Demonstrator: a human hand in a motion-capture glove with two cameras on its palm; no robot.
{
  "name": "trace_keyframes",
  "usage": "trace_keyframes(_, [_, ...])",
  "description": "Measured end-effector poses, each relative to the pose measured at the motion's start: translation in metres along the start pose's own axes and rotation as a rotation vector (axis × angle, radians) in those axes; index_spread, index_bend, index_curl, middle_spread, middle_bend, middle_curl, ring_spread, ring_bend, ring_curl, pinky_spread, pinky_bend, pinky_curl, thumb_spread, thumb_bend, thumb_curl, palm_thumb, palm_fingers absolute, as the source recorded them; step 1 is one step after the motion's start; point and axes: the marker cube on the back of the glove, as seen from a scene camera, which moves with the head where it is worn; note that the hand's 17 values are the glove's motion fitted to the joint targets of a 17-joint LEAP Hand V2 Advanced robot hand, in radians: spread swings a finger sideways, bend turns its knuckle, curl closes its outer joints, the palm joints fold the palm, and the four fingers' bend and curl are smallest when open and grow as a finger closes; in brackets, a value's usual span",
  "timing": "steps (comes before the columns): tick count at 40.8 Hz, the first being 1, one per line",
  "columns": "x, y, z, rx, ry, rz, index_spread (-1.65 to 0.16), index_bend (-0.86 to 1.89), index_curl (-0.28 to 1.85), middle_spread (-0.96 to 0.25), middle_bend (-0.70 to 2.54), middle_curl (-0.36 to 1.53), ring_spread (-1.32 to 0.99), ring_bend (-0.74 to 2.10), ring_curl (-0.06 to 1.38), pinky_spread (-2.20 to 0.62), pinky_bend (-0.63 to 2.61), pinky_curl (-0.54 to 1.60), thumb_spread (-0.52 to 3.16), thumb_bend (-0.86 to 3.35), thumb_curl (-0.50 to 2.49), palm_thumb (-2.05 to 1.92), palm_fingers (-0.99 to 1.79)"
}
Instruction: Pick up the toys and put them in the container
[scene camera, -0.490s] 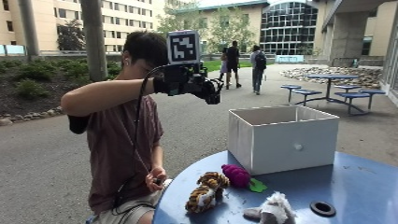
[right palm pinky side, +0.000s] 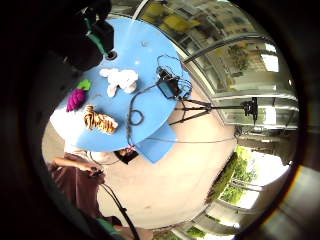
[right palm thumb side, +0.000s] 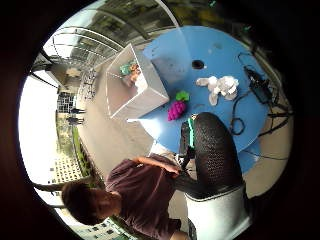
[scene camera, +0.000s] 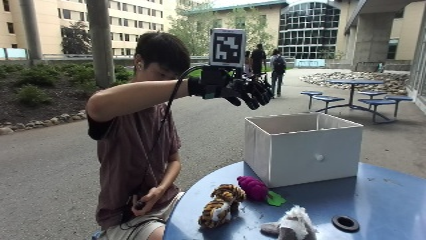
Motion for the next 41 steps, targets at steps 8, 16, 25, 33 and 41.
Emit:
trace_keyframes(8, [0.022,-0.039,0.020,-0.057,0.062,-0.009,-0.22,0.07,0.07,-0.15,0.22,0.18,-0.21,0.62,0.21,-0.08,0.92,0.34,1.36,0.17,0.19,0.07,-0.08])
trace_keyframes(16, [0.040,-0.095,0.076,-0.138,0.157,-0.054,-0.21,0.07,0.10,-0.10,0.16,0.20,-0.12,0.50,0.18,-0.03,0.91,0.34,1.35,0.13,0.23,0.06,-0.24])
trace_keyframes(25, [0.047,-0.164,0.208,-0.344,0.123,0.129,-0.21,0.04,0.10,-0.05,0.11,0.20,-0.04,0.40,0.17,0.02,1.03,0.37,1.30,0.09,0.26,0.07,-0.29])
trace_keyframes(33, [0.058,-0.185,0.300,-0.476,0.231,0.179,-0.23,0.12,0.11,-0.02,0.12,0.19,0.01,0.50,0.21,0.02,1.13,0.39,1.28,0.14,0.30,0.24,-0.06])
trace_keyframes(41, [0.069,-0.185,0.314,-0.301,0.107,0.125,-0.19,0.60,0.22,-0.12,0.33,0.26,-0.24,0.74,0.23,-0.33,0.92,0.28,1.48,0.39,0.39,0.59,1.09])
